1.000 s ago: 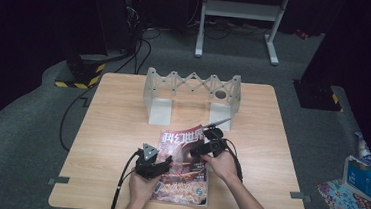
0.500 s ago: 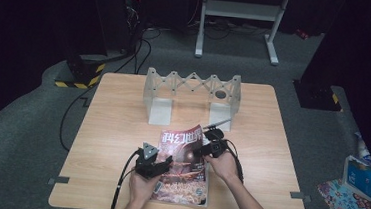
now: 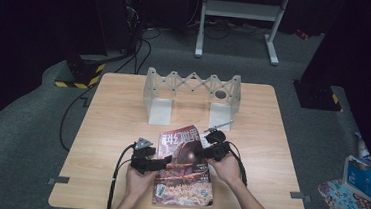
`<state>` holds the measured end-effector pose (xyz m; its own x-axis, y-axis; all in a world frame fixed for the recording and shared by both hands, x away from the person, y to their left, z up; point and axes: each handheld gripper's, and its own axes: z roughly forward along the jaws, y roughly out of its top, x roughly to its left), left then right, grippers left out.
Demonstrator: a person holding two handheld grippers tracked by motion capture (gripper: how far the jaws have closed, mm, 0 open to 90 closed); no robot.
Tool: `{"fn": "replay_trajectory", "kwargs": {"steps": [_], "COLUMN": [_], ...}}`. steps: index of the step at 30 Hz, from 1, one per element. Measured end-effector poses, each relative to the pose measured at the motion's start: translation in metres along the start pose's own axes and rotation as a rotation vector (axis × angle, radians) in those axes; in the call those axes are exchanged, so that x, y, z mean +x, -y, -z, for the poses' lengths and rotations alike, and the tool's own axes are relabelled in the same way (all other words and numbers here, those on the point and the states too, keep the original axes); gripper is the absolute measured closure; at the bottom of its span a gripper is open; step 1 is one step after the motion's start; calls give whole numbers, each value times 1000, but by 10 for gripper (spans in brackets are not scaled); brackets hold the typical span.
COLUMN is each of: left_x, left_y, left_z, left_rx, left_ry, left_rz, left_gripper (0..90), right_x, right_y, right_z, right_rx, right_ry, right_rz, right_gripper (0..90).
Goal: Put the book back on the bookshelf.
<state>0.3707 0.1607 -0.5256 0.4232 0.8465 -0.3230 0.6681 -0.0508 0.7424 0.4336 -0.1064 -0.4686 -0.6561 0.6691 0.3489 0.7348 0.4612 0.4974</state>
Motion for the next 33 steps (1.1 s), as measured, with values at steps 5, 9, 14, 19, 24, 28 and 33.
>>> {"fn": "replay_trajectory", "kwargs": {"steps": [5, 9, 14, 19, 24, 28, 33], "left_x": [3, 4, 2, 1, 2, 5, 3], "left_y": [0, -1, -8, -13, -16, -17, -16], "left_z": [1, 1, -3, -8, -9, -10, -12], "left_rx": [18, 21, 72, 96, 113, 108, 103], "left_ry": [26, 37, 77, 101, 117, 133, 159], "left_rz": [7, 3, -9, -10, -10, 3, 12], "left_gripper": [152, 151, 142, 142, 141, 142, 146], "right_x": [3, 4, 6, 6, 6, 7, 11], "right_y": [0, 1, 2, 3, 4, 5, 5], "right_z": [4, 6, 10, 14, 18, 23, 28], "right_rx": [-7, -17, -16, -23, -31, -45, -58], "right_ry": [7, -3, -4, -13, -24, -45, -63], "right_rz": [52, 70, 89, 106, 135, 170, 221], "right_gripper": [862, 863, 863, 863, 863, 864, 865]}}
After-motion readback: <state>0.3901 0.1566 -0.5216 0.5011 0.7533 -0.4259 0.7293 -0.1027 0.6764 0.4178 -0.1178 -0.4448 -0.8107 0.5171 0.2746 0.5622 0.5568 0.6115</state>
